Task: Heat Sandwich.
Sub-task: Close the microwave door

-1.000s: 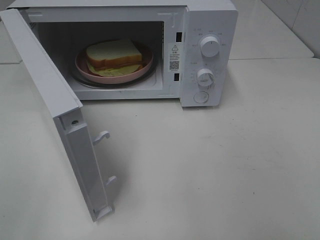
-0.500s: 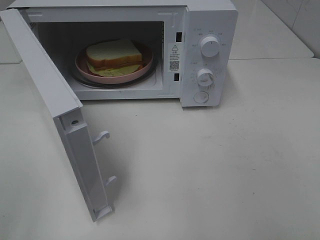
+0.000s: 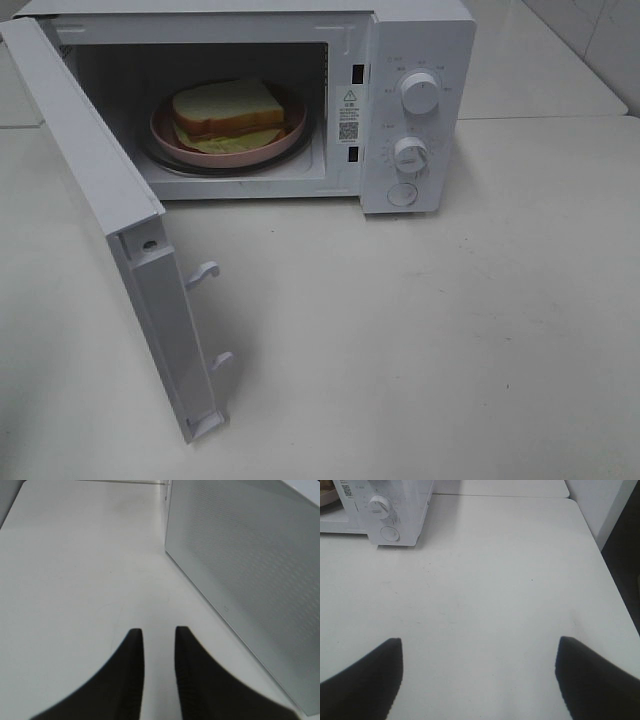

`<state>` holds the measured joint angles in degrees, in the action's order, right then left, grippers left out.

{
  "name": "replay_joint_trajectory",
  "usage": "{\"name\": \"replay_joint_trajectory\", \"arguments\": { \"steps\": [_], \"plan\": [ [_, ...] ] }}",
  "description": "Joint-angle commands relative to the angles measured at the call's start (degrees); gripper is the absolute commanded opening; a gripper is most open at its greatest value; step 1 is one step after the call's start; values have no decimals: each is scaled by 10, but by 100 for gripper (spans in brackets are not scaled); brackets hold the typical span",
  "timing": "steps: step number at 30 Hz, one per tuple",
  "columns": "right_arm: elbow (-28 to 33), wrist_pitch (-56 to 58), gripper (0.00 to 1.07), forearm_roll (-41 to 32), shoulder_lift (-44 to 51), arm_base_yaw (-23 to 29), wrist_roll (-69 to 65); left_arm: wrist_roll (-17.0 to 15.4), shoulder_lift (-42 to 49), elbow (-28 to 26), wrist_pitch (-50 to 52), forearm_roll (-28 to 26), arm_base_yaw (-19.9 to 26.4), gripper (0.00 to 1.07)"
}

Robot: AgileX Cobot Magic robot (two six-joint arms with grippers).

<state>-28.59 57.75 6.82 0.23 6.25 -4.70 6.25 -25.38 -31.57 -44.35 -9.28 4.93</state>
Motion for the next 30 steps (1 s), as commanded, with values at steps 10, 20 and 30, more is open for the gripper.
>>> {"name": "replay_joint_trajectory", "arguments": {
  "steps": [10,20,30],
  "plan": [
    [0,-9,76,1,15,-3,0,47,-125,93,344,7,-3,0],
    [0,-9,76,1,15,-3,0,45,-269,155,633,12,-3,0],
    [0,-9,74,1,15,-3,0,-52,-429,153,798,172,-31,0]
  ]
}}
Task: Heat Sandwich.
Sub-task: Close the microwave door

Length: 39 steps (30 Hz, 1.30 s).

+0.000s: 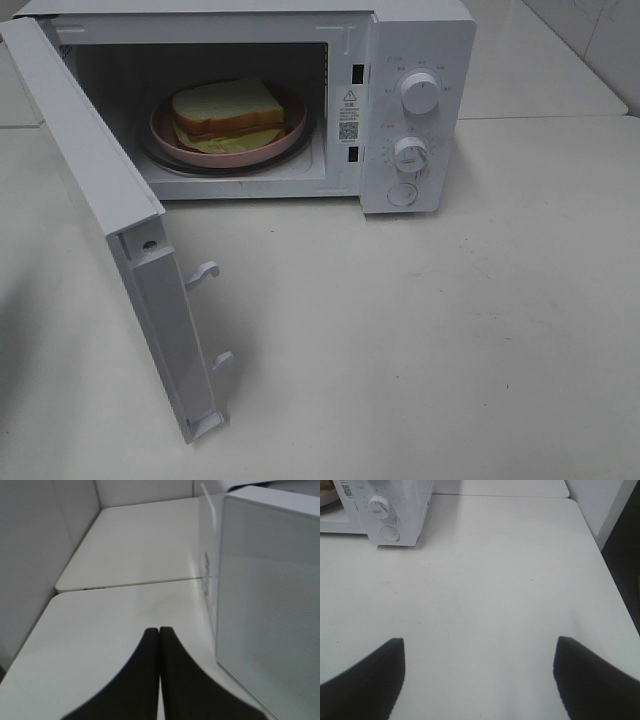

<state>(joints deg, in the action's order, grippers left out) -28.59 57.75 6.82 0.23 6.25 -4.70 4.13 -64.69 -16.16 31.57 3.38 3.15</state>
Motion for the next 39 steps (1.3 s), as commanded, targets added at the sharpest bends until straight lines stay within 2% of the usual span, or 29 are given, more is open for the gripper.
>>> {"name": "replay_joint_trajectory", "arguments": {
  "steps": [1,3,11,22,28,39],
  "plan": [
    [0,-9,74,1,15,-3,0,-32,-61,-1,60,50,-27,0],
    [0,-9,74,1,15,-3,0,-32,-73,-2,69,50,-33,0],
    [0,-9,74,1,15,-3,0,-25,-163,-34,100,83,-107,0],
    [0,-9,74,1,15,-3,0,-30,-217,-42,140,84,-147,0],
    [0,-9,74,1,15,-3,0,-30,-250,-65,150,84,-185,0],
    [0,-9,74,1,15,-3,0,-32,-288,-109,158,70,-215,0]
  ]
}}
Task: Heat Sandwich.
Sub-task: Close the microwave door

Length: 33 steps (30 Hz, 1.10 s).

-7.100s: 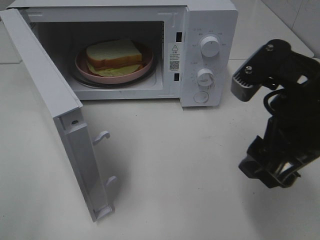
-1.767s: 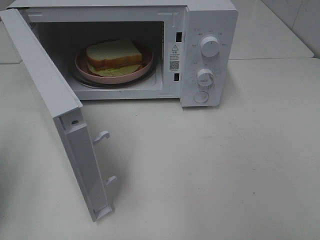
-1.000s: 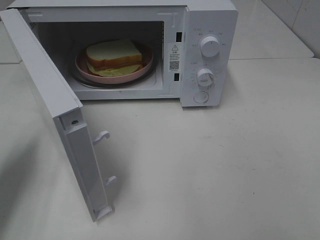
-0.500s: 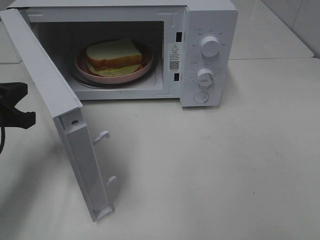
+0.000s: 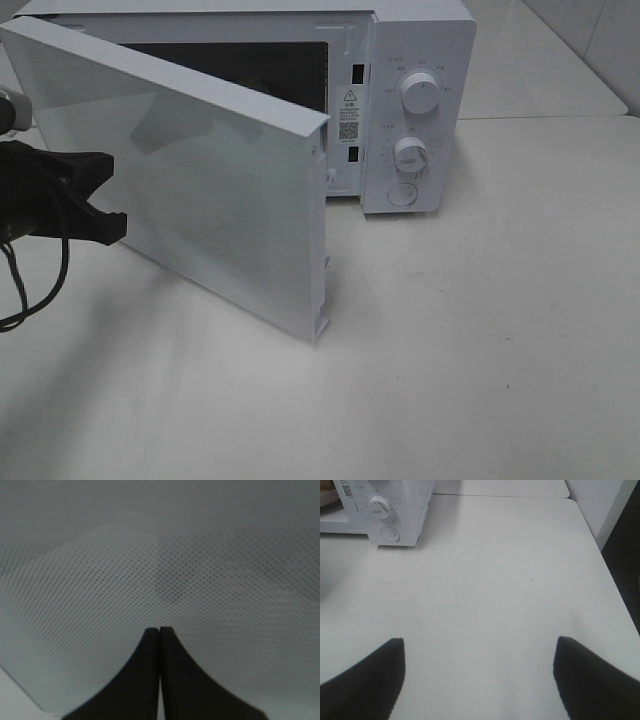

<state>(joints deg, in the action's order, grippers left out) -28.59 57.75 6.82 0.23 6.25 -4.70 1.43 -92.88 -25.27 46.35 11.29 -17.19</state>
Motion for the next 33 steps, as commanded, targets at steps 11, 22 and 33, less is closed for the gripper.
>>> {"name": "replay_joint_trajectory", "arguments": {
  "steps": [11,22,33],
  "plan": [
    [0,-9,74,1,15,-3,0,2,-68,-93,10,-82,-83,0],
    [0,-9,74,1,15,-3,0,3,-126,-184,9,-135,-132,0],
    [0,-9,74,1,15,-3,0,24,-192,-279,0,-179,-171,0]
  ]
}}
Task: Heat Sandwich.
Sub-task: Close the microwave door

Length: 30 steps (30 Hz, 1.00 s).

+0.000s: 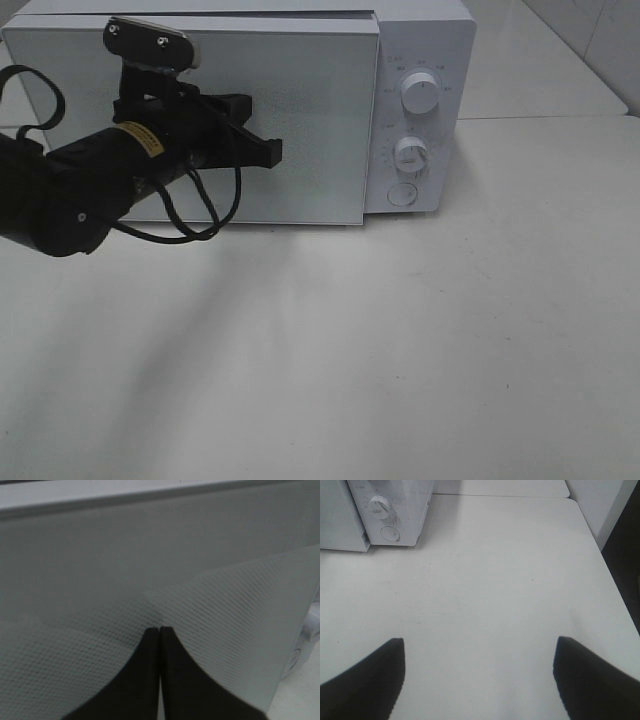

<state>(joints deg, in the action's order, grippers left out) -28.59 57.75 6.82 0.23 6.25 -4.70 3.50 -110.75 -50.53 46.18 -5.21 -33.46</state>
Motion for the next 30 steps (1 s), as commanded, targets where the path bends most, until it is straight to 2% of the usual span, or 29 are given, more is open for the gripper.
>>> {"name": "replay_joint_trajectory", "arguments": {
  "steps": [1,5,9,18,26,29,30],
  "plan": [
    [0,-9,74,1,15,-3,0,3,-18,-36,-3,-15,-11,0],
    [0,-9,74,1,15,-3,0,5,-40,-78,-22,-18,-15,0],
    [0,-9,74,1,15,-3,0,5,-53,-105,-25,-36,-15,0],
    [0,-9,74,1,15,-3,0,5,-84,-162,-44,-40,-15,0],
    [0,-9,74,1,15,-3,0,1,-81,-175,-76,-38,-15,0],
    [0,-9,74,1,15,-3,0,-3,-72,-168,-96,-38,-18,0],
    [0,-9,74,1,15,-3,0,-2,-60,-150,-98,-38,-21,0]
  ]
}}
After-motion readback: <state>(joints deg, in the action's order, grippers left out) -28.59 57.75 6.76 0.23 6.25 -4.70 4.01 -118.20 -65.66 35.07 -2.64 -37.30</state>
